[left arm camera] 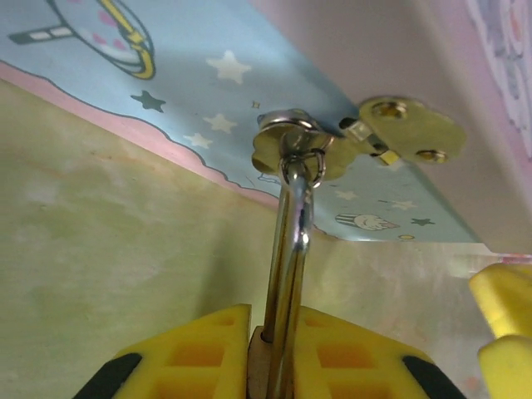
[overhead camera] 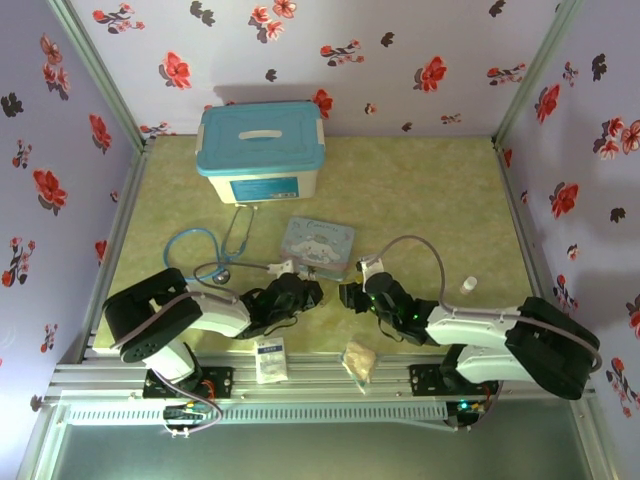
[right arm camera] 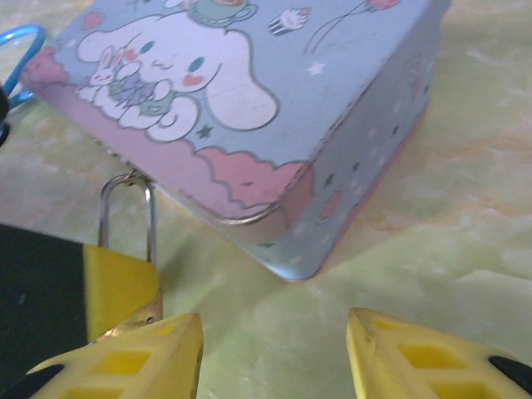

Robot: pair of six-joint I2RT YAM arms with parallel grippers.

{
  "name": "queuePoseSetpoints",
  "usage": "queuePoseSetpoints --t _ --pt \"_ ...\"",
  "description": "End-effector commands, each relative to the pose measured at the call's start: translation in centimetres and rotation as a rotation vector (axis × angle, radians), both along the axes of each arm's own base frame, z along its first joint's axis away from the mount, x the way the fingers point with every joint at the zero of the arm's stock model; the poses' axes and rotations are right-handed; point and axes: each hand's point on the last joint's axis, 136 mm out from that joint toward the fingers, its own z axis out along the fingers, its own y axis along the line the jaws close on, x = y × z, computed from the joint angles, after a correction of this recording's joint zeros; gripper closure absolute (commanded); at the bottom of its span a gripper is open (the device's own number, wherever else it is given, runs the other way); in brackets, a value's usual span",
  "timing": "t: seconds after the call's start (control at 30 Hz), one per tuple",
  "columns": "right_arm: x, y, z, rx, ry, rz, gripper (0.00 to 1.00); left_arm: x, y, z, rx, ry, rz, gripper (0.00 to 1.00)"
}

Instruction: Unlock the padlock with the key

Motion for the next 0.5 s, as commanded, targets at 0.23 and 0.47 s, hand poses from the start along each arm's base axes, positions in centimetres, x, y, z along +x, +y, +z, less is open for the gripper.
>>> queuePoseSetpoints --t 0.23,0.47 --pt "1.6 0.2 -0.7 -0.030 0.026 -0.087 0.55 -0.4 2.3 -1.2 0.312 0.030 -0.093 0.77" --pt "1.5 -0.2 -1.3 -0.064 0.038 -0.090 0.57 -0.5 2.5 -0.7 0.426 0.016 -0.123 0.75"
